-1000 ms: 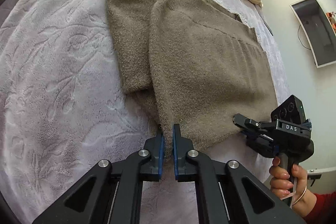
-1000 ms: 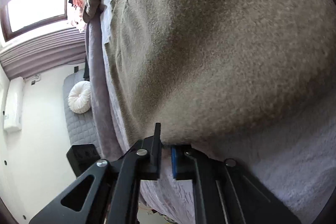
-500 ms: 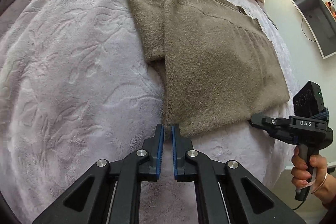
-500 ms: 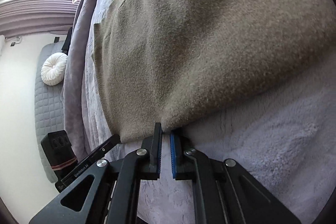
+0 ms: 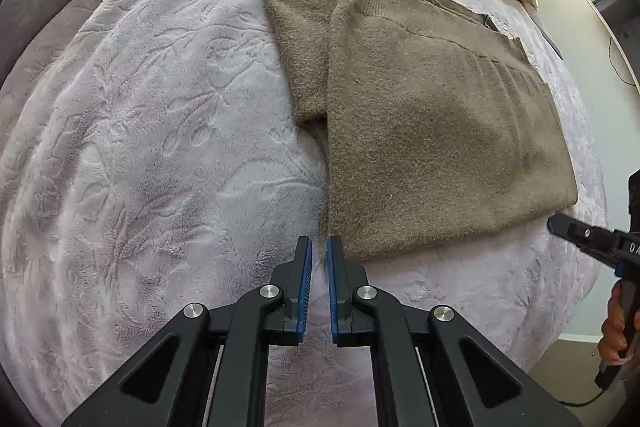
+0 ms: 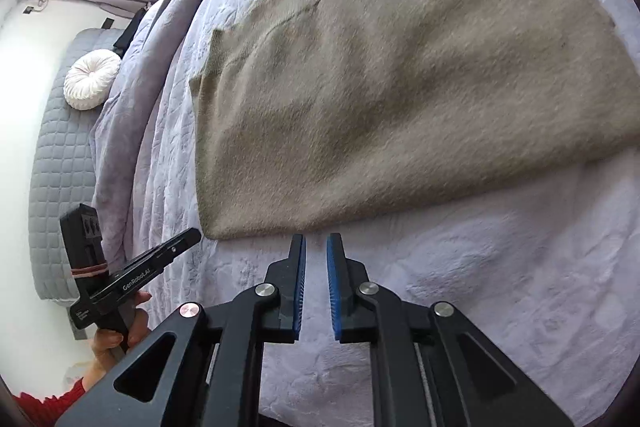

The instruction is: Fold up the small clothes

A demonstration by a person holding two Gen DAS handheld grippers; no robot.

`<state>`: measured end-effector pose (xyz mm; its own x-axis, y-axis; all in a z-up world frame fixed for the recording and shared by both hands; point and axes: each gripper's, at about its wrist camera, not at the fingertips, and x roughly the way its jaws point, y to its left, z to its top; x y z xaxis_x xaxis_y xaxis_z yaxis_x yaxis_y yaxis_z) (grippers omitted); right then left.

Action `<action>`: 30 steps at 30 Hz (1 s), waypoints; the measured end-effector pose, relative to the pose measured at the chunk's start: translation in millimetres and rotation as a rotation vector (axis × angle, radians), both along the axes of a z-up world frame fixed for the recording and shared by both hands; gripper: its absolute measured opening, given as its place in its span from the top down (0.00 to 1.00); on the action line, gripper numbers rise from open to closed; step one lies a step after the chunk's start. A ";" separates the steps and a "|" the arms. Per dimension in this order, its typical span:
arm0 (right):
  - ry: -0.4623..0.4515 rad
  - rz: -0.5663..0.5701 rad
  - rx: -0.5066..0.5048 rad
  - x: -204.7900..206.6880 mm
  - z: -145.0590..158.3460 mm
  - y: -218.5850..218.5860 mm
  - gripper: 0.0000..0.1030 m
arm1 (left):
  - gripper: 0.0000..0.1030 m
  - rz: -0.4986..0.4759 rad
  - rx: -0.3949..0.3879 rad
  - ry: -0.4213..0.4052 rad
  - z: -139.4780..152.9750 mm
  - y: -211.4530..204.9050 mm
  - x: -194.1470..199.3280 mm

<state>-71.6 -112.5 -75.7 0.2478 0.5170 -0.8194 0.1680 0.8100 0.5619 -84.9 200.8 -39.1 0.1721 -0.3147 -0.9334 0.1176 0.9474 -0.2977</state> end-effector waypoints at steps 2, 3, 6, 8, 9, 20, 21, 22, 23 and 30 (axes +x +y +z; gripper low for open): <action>-0.040 -0.037 -0.079 0.6 13.0 -24.9 0.63 | 0.93 -0.001 0.008 -0.010 2.8 -7.7 2.0; -0.052 -0.062 -0.122 1.1 20.3 -37.6 0.58 | 0.93 0.000 0.005 -0.018 5.3 -7.6 1.3; -0.075 -0.173 -0.248 2.0 31.9 -84.7 0.56 | 0.93 0.020 -0.006 -0.042 11.7 -15.6 5.7; -0.076 -0.243 -0.337 2.7 34.2 -116.3 0.56 | 0.93 0.024 -0.011 -0.038 10.5 -21.7 10.0; -0.067 -0.268 -0.369 4.5 32.7 -132.2 0.56 | 0.93 0.027 -0.005 -0.031 7.8 -24.2 11.7; -0.008 -0.139 -0.287 20.7 6.1 -185.6 0.95 | 0.93 0.028 0.054 -0.028 -6.9 -53.9 20.5; 0.002 -0.137 -0.308 18.2 2.5 -189.7 0.95 | 0.93 0.031 0.055 -0.026 -8.8 -54.9 21.0; 0.017 -0.146 -0.306 19.7 -3.0 -187.5 0.95 | 0.93 0.035 0.056 -0.023 -10.5 -56.0 21.5; 0.033 -0.159 -0.295 17.4 -9.9 -192.6 0.95 | 0.93 0.038 0.058 -0.021 -11.4 -56.5 21.9; 0.012 -0.180 -0.348 10.6 -3.6 -182.3 0.93 | 0.93 0.038 0.081 -0.021 -9.8 -63.4 19.3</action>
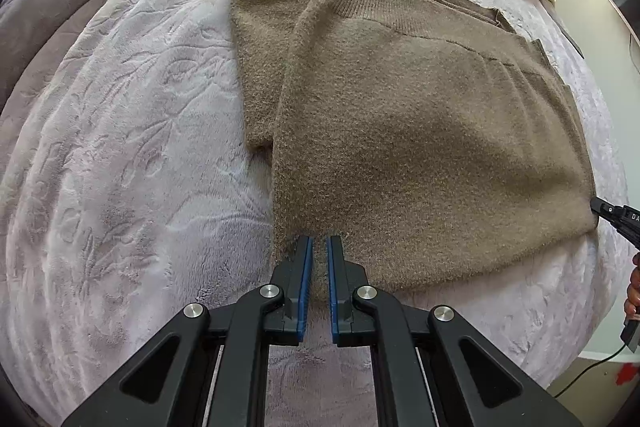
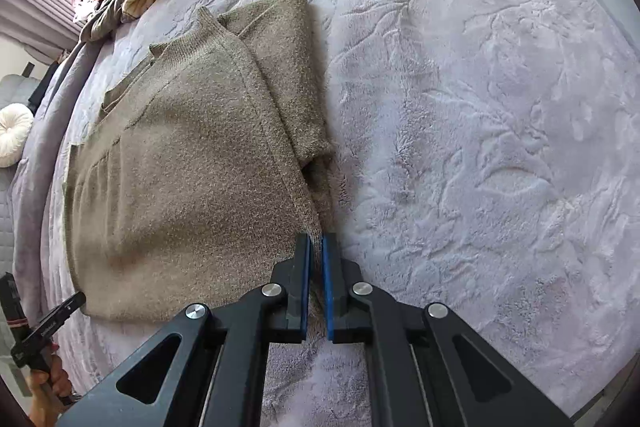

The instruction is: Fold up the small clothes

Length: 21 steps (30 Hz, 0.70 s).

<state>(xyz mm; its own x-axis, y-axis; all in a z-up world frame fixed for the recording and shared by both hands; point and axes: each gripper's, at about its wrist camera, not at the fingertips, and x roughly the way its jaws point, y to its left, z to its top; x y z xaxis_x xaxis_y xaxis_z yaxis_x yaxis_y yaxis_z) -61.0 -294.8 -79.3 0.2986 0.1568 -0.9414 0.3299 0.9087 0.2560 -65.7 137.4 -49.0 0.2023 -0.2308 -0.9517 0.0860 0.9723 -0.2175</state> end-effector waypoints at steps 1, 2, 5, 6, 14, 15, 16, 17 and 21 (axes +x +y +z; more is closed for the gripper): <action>-0.004 0.005 -0.033 0.4 5.3 5.6 0.93 | 0.93 0.004 0.001 0.001 0.4 -0.3 -0.4; -0.012 0.009 -0.072 -1.9 13.1 11.8 0.93 | 0.93 0.009 0.005 0.001 1.4 0.5 -1.4; -0.041 0.027 -0.148 -5.2 30.9 30.3 0.93 | 0.93 0.026 0.026 -0.005 5.1 3.3 -5.0; -0.052 0.033 -0.151 -6.9 35.9 36.8 0.93 | 0.93 0.031 0.025 -0.008 5.7 4.1 -5.7; -0.080 0.122 -0.137 -13.6 48.9 97.0 0.87 | 0.01 0.085 0.057 -0.003 -2.0 15.6 -9.2; -0.081 0.133 -0.130 -14.7 48.6 103.3 0.84 | 0.01 0.088 0.050 -0.005 -4.6 17.5 -8.8; -0.083 0.146 -0.122 -15.8 48.5 109.2 0.78 | 0.01 0.095 0.050 -0.008 -7.5 19.8 -8.5; -0.083 0.161 -0.116 -16.6 48.3 116.3 0.72 | 0.01 0.100 0.057 -0.013 -10.2 22.2 -8.2; -0.076 0.213 -0.076 -17.2 44.6 139.9 0.69 | 0.01 0.135 0.079 -0.023 -19.8 36.6 -5.5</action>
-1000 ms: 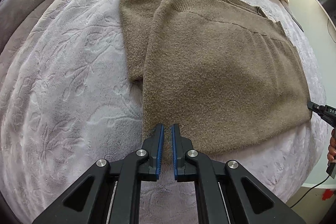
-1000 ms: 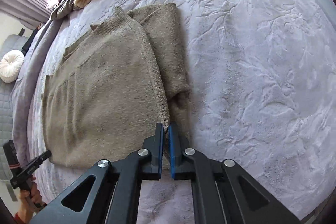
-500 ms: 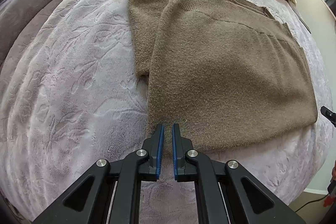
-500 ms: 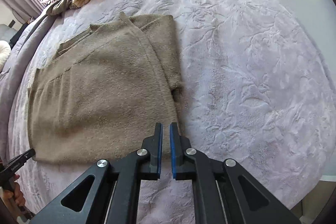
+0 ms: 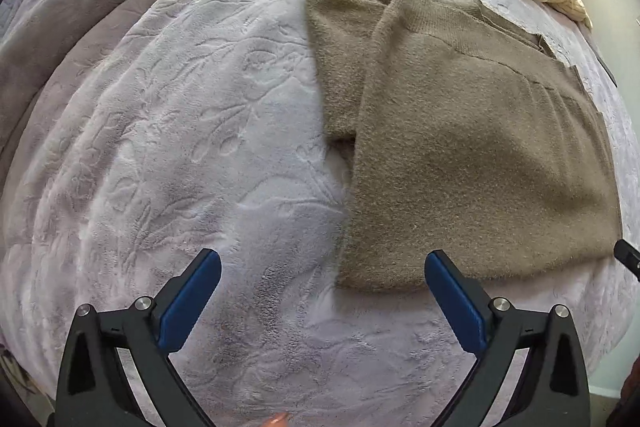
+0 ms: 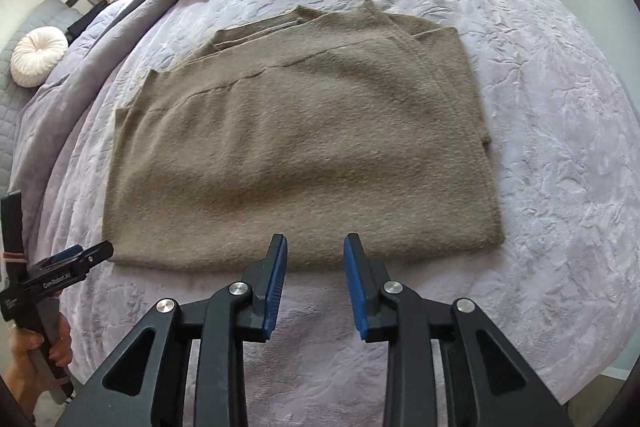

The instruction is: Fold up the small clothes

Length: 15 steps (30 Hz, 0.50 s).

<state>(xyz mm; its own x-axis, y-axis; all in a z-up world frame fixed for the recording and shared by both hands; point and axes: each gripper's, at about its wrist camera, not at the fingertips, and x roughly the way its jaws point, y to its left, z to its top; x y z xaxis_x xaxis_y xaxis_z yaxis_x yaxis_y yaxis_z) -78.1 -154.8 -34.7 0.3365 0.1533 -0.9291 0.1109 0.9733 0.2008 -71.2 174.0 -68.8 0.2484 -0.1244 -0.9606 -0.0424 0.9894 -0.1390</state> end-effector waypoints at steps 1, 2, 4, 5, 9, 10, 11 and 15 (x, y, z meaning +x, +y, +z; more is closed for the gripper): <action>0.006 0.009 0.016 0.2 -1.3 4.2 0.69 | 0.01 0.017 0.001 0.007 -3.2 5.2 1.7; 0.013 0.018 0.036 0.4 -3.0 9.5 0.68 | 0.01 0.033 -0.002 0.019 -7.5 10.5 3.7; 0.026 0.041 0.071 0.9 -5.8 20.5 0.67 | 0.01 0.043 -0.023 0.054 -18.6 19.2 7.9; 0.029 0.054 0.087 1.2 -6.9 26.9 0.67 | 0.01 0.037 -0.050 0.070 -24.1 23.6 10.7; 0.008 0.116 0.147 9.6 -6.0 55.7 0.67 | 0.01 0.040 -0.058 0.048 -30.8 37.0 13.1; -0.002 0.138 0.172 14.0 -4.8 63.9 0.67 | 0.01 0.046 -0.062 0.035 -29.9 40.8 10.6; -0.008 0.162 0.199 20.2 -4.5 73.3 0.67 | 0.01 0.058 -0.064 0.020 -30.0 44.5 11.7; -0.013 0.206 0.242 44.7 -7.6 105.3 0.68 | 0.01 0.086 -0.071 -0.014 -33.6 56.5 18.2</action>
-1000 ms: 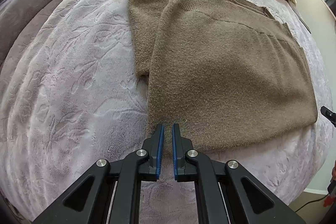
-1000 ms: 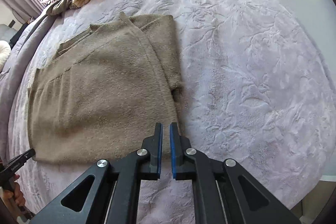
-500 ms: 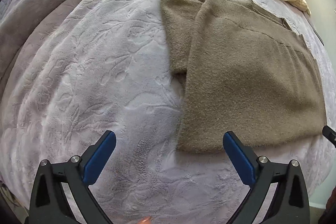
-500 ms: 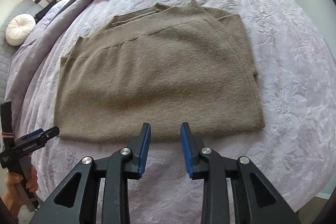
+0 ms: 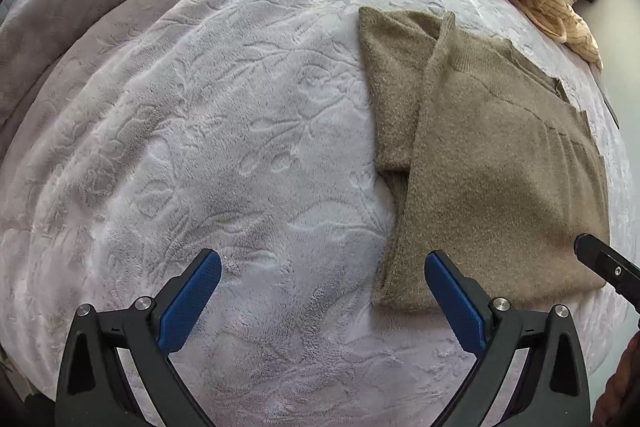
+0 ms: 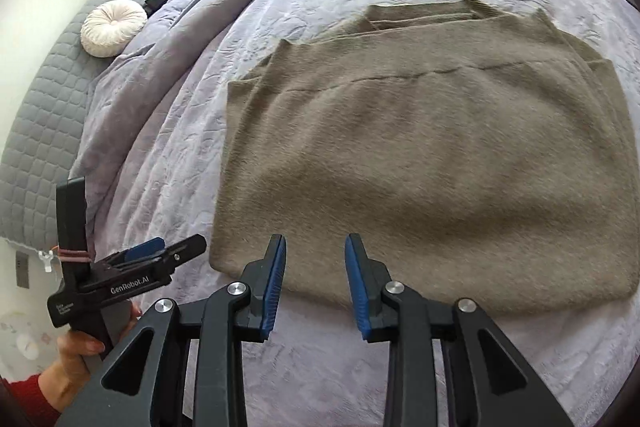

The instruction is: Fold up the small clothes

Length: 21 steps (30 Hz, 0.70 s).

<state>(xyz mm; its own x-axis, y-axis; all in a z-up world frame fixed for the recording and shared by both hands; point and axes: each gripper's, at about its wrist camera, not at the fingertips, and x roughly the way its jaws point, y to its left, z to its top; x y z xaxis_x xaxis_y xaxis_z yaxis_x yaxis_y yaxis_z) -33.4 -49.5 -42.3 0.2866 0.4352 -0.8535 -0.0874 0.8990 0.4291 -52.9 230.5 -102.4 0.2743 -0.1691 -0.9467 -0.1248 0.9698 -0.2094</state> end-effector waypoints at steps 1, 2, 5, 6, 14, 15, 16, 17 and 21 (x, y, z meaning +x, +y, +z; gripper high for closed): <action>0.005 0.002 0.014 5.9 -1.8 6.3 0.68 | 0.01 0.002 -0.008 -0.006 -2.1 3.1 1.7; 0.013 0.004 0.032 14.3 -4.4 13.2 0.68 | 0.01 0.002 -0.015 -0.010 -3.8 5.1 2.9; -0.008 0.019 0.029 42.6 -7.5 32.7 0.72 | 0.01 0.007 -0.004 -0.025 -7.6 10.6 6.2; -0.022 0.027 0.022 53.8 -8.4 39.7 0.74 | 0.01 0.007 0.002 -0.025 -10.3 14.1 6.7; -0.044 0.078 -0.024 138.1 -45.9 101.2 0.90 | 0.01 0.042 0.051 -0.044 -25.3 47.0 17.3; -0.025 0.097 -0.039 143.0 -56.5 110.9 0.90 | 0.01 0.052 0.039 -0.037 -26.8 50.0 19.7; -0.009 0.114 -0.051 145.0 -65.1 118.6 0.90 | 0.01 0.060 0.025 -0.028 -31.8 55.8 21.5; -0.005 0.139 -0.047 144.3 -70.0 127.8 0.90 | 0.01 0.066 0.018 -0.022 -31.2 60.8 22.8; -0.015 0.259 0.007 133.8 -63.5 150.3 0.90 | 0.01 0.068 0.057 -0.010 -27.7 49.7 31.2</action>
<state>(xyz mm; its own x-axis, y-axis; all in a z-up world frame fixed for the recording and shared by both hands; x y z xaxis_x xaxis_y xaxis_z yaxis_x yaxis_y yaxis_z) 100.5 100.8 -105.8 0.1776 0.5013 -0.8469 -0.3207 0.8430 0.4318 -21.8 280.3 -130.2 0.2926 -0.0960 -0.9514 -0.1888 0.9696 -0.1559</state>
